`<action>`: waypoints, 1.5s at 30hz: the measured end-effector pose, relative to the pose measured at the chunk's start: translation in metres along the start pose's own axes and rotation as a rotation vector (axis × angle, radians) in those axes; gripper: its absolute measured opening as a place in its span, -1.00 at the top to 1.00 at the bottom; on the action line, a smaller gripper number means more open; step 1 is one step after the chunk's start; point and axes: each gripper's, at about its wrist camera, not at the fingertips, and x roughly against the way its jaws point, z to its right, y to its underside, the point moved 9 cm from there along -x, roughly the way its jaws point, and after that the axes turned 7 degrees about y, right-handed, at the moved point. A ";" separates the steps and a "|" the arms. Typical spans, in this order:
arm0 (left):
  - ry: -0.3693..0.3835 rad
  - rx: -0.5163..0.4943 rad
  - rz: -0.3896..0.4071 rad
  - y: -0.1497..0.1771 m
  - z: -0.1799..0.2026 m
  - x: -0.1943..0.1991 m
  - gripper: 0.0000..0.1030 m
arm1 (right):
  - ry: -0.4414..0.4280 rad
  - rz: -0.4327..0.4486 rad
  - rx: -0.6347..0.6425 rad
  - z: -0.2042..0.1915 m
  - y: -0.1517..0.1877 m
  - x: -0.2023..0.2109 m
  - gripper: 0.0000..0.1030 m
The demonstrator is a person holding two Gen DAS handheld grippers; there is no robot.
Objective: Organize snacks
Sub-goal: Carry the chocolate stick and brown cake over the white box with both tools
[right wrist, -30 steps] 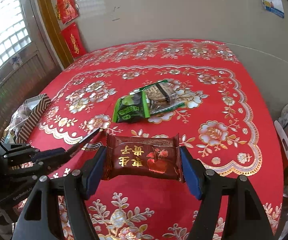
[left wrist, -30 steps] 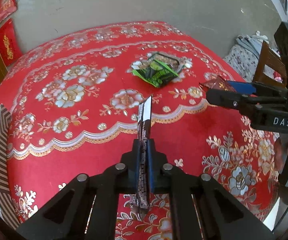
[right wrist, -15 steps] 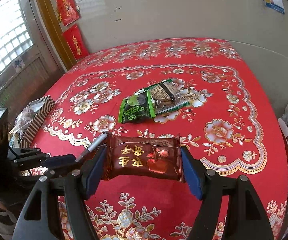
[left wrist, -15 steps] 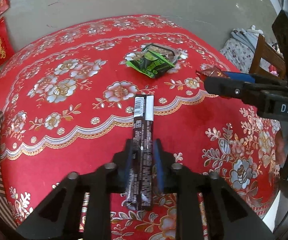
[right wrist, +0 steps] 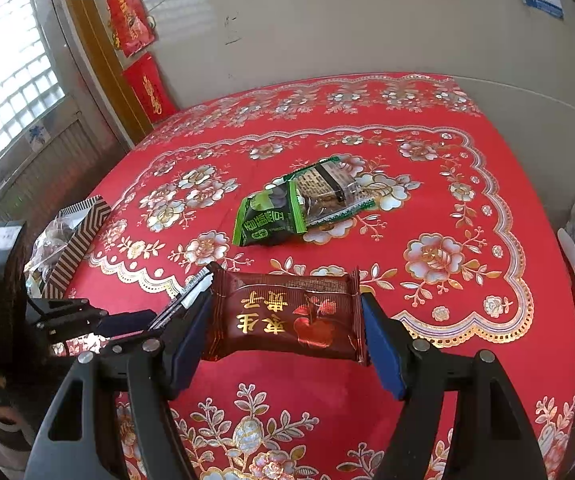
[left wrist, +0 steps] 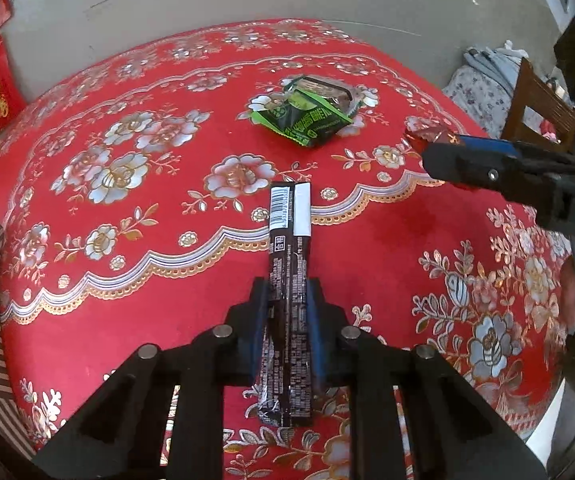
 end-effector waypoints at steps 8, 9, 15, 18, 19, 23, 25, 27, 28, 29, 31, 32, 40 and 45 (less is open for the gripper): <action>-0.042 0.032 0.041 0.004 -0.005 0.013 0.63 | 0.000 0.020 0.011 -0.010 -0.001 0.006 -0.42; -0.052 0.034 0.049 0.004 -0.006 0.015 0.63 | 0.007 0.025 0.018 -0.012 -0.001 0.007 -0.42; -0.082 0.049 0.094 0.002 -0.013 0.030 0.63 | 0.018 0.032 0.049 -0.027 -0.003 0.007 -0.42; -0.090 0.063 0.108 0.004 -0.019 0.037 0.63 | 0.012 0.034 0.064 -0.038 -0.005 0.008 -0.42; -0.094 0.070 0.114 0.005 -0.022 0.040 0.63 | 0.011 0.037 0.073 -0.042 -0.005 0.009 -0.42; -0.110 0.089 0.140 0.007 -0.031 0.053 0.63 | 0.003 0.039 0.101 -0.059 -0.009 0.009 -0.42; -0.120 0.096 0.152 0.008 -0.037 0.060 0.63 | -0.002 0.041 0.113 -0.066 -0.010 0.009 -0.42; -0.127 0.104 0.162 0.010 -0.042 0.066 0.63 | -0.005 0.041 0.124 -0.074 -0.011 0.008 -0.42; -0.131 0.111 0.170 0.011 -0.046 0.070 0.63 | -0.007 0.041 0.131 -0.078 -0.012 0.008 -0.42; -0.134 0.115 0.173 0.012 -0.049 0.072 0.63 | -0.008 0.041 0.136 -0.083 -0.013 0.007 -0.42; -0.141 0.128 0.184 0.014 -0.056 0.078 0.63 | -0.011 0.040 0.147 -0.090 -0.013 0.006 -0.42; -0.143 0.132 0.187 0.015 -0.058 0.080 0.63 | -0.012 0.039 0.152 -0.094 -0.013 0.006 -0.42; -0.165 0.176 0.221 0.026 -0.080 0.100 0.63 | -0.024 0.032 0.211 -0.131 -0.013 0.003 -0.42; -0.189 0.207 0.245 0.033 -0.098 0.117 0.63 | -0.039 0.036 0.248 -0.155 -0.016 0.001 -0.42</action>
